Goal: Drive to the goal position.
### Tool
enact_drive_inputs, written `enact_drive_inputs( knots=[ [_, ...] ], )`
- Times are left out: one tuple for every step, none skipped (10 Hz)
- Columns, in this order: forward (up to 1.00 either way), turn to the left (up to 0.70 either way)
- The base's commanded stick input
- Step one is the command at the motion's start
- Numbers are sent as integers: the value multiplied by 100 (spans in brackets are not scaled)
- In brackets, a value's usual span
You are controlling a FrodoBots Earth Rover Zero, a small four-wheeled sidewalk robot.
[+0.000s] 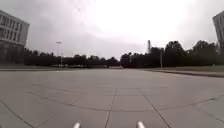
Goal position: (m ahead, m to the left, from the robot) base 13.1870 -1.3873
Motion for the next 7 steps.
enact_drive_inputs(
  knots=[
    [12,0],
    [12,0],
    [12,0],
    [12,0],
    [12,0],
    [12,0],
    [12,0]
  ],
)
